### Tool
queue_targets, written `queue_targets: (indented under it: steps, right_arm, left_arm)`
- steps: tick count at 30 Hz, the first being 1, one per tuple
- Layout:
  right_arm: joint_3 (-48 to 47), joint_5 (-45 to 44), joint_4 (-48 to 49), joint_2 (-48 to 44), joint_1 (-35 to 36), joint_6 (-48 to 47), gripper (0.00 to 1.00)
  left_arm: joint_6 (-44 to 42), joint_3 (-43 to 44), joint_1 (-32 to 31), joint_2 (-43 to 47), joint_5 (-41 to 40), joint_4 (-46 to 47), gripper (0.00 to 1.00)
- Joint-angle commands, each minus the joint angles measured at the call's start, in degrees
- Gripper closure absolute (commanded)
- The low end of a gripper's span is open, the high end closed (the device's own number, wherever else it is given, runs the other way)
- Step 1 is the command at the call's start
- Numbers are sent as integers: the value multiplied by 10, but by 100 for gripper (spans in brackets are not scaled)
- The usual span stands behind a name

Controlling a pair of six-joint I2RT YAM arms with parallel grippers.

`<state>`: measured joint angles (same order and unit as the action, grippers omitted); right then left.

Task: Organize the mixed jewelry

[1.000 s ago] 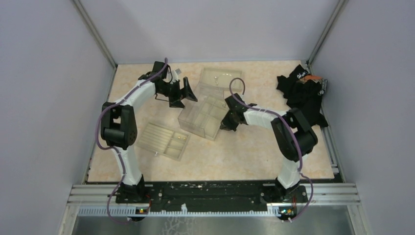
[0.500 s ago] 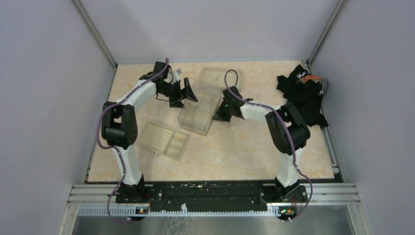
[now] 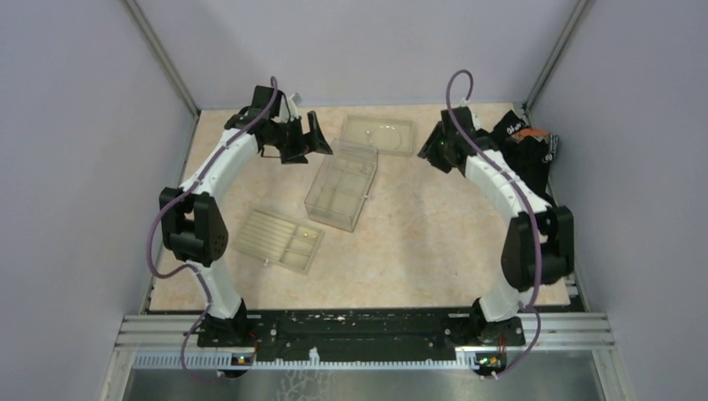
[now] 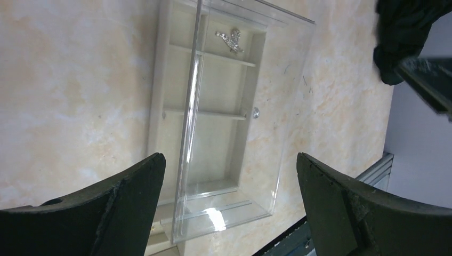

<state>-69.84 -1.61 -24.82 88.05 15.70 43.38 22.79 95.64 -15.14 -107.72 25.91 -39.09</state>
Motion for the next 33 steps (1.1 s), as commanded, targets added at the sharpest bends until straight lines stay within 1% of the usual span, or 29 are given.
queue_targets:
  steps: [1, 3, 5, 7, 14, 15, 17, 18, 21, 22, 23, 26, 29, 33]
  right_arm:
    - [-176, -59, -102, 162, -11, -73, 53]
    - [-290, -76, -143, 239, -12, -72, 49]
    - [-375, -111, -172, 309, -14, -70, 43]
    - [-456, -120, -192, 374, -16, -65, 42]
    - [-678, -93, -202, 563, -28, -80, 44]
    - [-709, -95, -209, 584, -28, -81, 45]
    - [-737, -97, -213, 609, -29, -80, 51]
    - [-735, -100, -210, 612, -30, -76, 57]
    - [-691, -112, -195, 588, -33, -58, 87]
    - [-667, -116, -186, 572, -33, -54, 96]
    - [-637, -119, -176, 554, -33, -50, 100]
    - [-542, -144, -160, 490, -33, -33, 100]
    - [-422, -187, -175, 421, -33, -3, 100]
    - [-218, -209, -149, 291, -33, 36, 100]
  left_arm:
    - [17, -17, -1, 74, -56, 11, 1]
    - [22, -32, -1, 95, -58, 19, 1]
    - [27, -41, -1, 110, -58, 16, 1]
    - [31, -49, -2, 120, -56, 10, 1]
    - [43, -88, -2, 155, -49, -2, 1]
    - [45, -95, -2, 162, -50, 0, 1]
    - [46, -108, -2, 172, -55, 2, 1]
    - [46, -112, -2, 174, -56, 1, 1]
    - [48, -120, -2, 180, -57, -5, 1]
    - [48, -123, -2, 181, -57, -5, 1]
    - [46, -127, -1, 183, -55, -1, 1]
    - [43, -139, -2, 182, -51, 11, 1]
    - [40, -148, -1, 171, -38, 27, 1]
    - [35, -148, -2, 150, -13, 51, 1]
